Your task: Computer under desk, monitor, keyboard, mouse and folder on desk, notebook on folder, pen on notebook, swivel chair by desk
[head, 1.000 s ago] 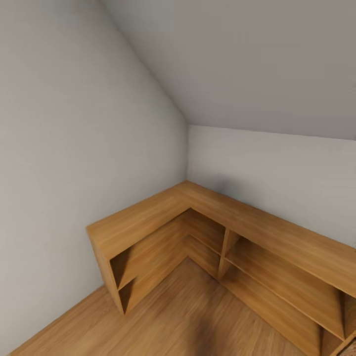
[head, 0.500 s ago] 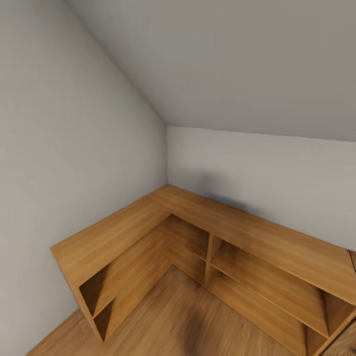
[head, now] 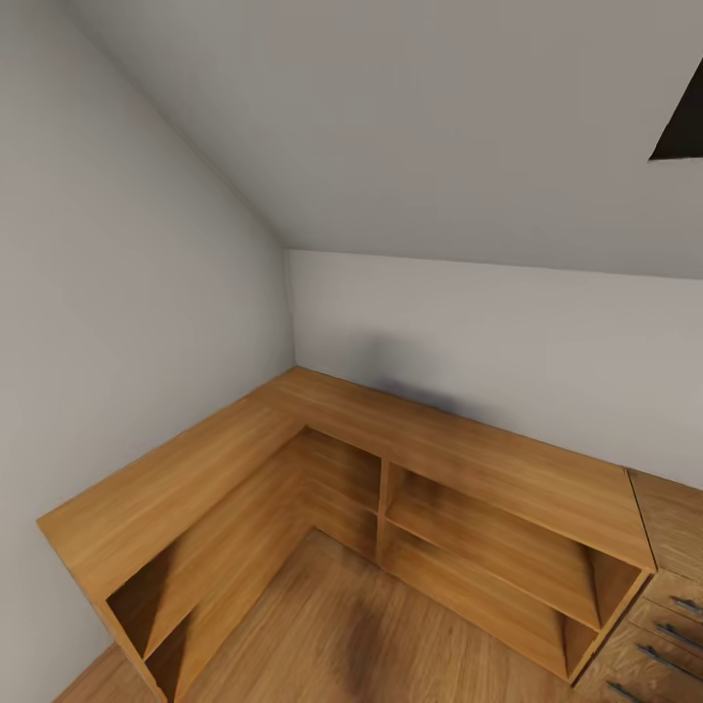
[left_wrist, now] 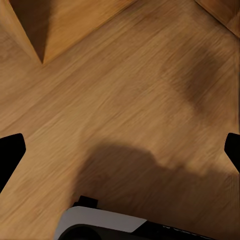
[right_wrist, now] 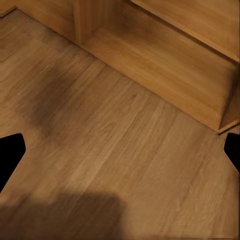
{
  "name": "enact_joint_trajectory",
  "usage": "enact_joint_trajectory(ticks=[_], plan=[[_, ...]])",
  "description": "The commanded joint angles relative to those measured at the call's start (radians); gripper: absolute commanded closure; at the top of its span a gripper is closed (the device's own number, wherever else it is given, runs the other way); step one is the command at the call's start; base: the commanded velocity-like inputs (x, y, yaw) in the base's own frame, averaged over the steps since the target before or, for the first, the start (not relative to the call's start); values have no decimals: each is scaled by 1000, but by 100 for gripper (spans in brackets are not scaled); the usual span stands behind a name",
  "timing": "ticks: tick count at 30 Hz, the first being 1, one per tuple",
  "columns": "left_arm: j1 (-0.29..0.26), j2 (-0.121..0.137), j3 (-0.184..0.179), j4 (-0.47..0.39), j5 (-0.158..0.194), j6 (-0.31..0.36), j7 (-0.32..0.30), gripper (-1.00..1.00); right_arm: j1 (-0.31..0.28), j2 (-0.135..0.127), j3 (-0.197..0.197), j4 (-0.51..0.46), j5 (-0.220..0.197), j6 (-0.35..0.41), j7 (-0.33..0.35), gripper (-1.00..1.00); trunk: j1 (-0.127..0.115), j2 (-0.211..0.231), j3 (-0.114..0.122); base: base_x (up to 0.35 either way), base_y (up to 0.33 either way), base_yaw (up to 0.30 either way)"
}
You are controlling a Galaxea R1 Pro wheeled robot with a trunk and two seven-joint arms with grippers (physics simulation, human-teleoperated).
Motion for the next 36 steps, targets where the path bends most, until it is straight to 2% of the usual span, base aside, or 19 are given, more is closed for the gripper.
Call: enact_joint_trajectory(ticks=[1,26,36], plan=[[0,0,9,0,-2,-2,-7,-100,-1,1,9,2,-4,-3,-5,-100,0,-2,-2,2,0,-255],[0,-7,-1,29,-11,13,-9,-100,-1,1,9,2,-4,-3,-5,-100,0,-2,-2,33,0,-266],[0,-5,-4,32,-65,30,-9,-100,-2,5,10,2,-4,-3,-5,-100,0,-2,-2,1,0,-274]])
